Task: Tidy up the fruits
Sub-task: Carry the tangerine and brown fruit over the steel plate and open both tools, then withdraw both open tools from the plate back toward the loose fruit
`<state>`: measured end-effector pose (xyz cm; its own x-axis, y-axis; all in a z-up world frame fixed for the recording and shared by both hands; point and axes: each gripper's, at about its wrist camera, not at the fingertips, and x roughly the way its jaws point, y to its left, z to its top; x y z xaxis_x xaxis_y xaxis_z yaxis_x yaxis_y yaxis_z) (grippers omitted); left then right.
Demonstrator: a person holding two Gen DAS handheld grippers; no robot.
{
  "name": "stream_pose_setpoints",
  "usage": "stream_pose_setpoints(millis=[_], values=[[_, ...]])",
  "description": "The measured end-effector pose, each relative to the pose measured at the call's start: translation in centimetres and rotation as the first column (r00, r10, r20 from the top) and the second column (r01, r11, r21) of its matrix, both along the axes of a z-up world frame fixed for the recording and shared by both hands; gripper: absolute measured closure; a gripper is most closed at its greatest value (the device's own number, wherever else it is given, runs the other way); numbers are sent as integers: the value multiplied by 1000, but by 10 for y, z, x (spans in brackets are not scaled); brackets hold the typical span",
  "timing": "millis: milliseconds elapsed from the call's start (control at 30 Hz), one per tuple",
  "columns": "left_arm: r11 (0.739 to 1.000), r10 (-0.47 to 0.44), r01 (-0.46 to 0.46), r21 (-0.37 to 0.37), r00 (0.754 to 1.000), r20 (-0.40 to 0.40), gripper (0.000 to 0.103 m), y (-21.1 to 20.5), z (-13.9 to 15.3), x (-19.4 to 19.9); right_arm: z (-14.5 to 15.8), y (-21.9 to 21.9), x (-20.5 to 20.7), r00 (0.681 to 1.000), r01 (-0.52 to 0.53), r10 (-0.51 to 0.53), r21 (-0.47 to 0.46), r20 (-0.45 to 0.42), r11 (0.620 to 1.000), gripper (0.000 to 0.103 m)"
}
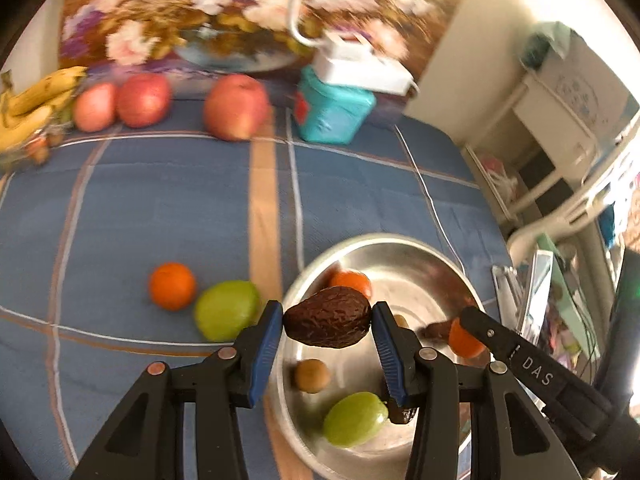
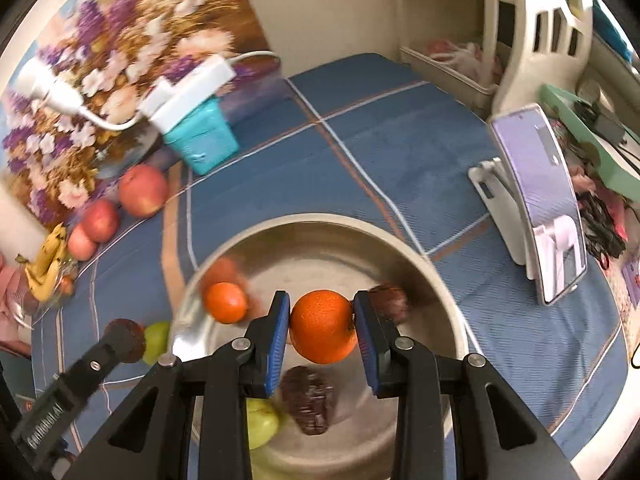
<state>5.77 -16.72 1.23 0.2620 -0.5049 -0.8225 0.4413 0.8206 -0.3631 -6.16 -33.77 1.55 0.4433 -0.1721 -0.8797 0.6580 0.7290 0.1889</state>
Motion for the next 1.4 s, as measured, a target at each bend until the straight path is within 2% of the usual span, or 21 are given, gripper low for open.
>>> stream_pose_setpoints(millis=[400,500,767,933,1100,1267,1400], values=[[997,-67,68,41,997,-27,52,-20,-18,-11,-20,-3,6,1000,-13,14,60,-26,998,68],[997,-63,64,43,998,-30,46,-20,-18,-10,-20,-1,8,999,-16,18,59,-29,998,68],[998,-50,50,48,999,-18,46,-13,-12,-5,-16,3,11,999,-28,29,39,-30,999,68],[998,8,-7,60,1000,-24,46,3,-10,5,-13,3,10,999,-25,26,33,-26,999,68],[988,113,-110,110,993,-18,46,30,-10,20,-14,6,13,999,-38,39,37,-33,999,68],[956,245,-244,161,969,14,46,71,-8,38,-13,19,22,995,-84,84,21,-44,996,68],[926,331,-331,179,943,35,41,101,-5,49,-12,38,32,988,-145,145,7,-47,989,68]])
